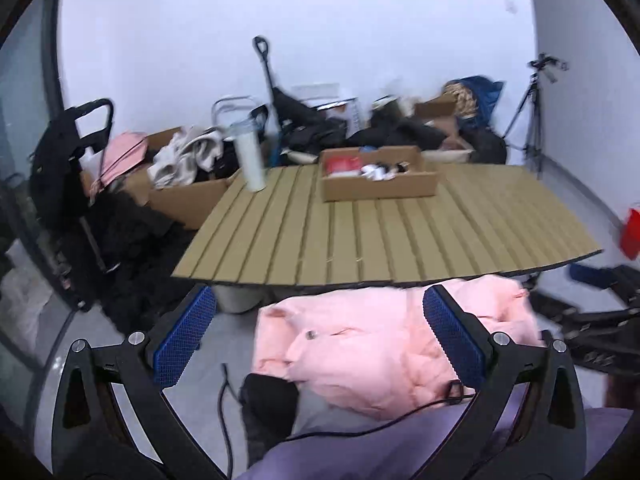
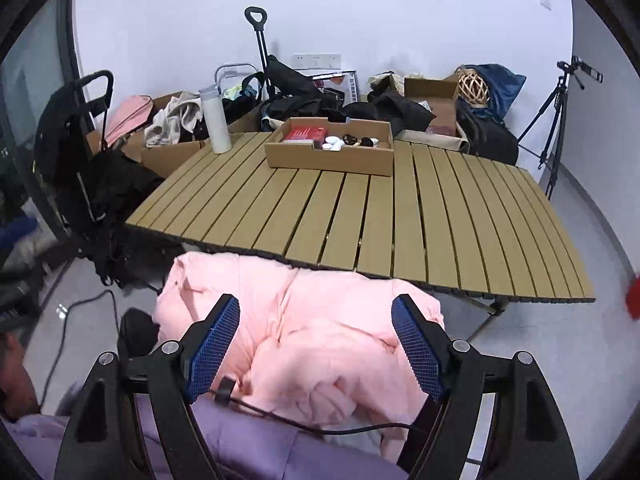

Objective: Organize objects

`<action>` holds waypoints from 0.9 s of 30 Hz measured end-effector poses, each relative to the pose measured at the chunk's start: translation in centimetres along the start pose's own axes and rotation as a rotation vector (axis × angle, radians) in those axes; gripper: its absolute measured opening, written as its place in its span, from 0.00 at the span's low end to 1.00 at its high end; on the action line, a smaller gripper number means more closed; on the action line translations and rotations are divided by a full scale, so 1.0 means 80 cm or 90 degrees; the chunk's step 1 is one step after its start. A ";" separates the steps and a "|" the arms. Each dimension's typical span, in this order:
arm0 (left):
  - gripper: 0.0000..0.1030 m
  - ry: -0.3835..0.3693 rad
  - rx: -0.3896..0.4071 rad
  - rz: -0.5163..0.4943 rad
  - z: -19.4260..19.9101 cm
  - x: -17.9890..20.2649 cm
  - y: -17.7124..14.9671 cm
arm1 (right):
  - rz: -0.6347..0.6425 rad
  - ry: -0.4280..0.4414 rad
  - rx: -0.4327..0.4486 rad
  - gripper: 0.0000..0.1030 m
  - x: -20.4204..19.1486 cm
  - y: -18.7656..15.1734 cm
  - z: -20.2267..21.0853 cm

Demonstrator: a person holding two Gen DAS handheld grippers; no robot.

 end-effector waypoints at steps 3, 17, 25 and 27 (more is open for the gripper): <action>1.00 0.008 0.006 -0.011 0.002 0.005 -0.001 | 0.005 0.007 0.004 0.79 -0.004 0.001 0.002; 1.00 0.004 -0.021 -0.015 -0.001 0.013 -0.015 | -0.005 0.016 0.005 0.79 -0.004 -0.008 0.007; 1.00 0.001 -0.029 -0.010 -0.005 0.010 -0.015 | -0.012 0.015 0.001 0.79 -0.001 -0.008 0.005; 1.00 0.001 -0.027 -0.010 -0.004 0.010 -0.015 | -0.009 0.012 0.000 0.79 -0.002 -0.007 0.004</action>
Point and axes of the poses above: each gripper's, at about its wrist camera, not at the fingertips, and z roughly against the way its jaws point, x to its right, y to its top, the point moved 2 cm from there along -z, roughly the way its jaws point, and after that the axes turned 7 degrees about -x, right-handed, at the moved point
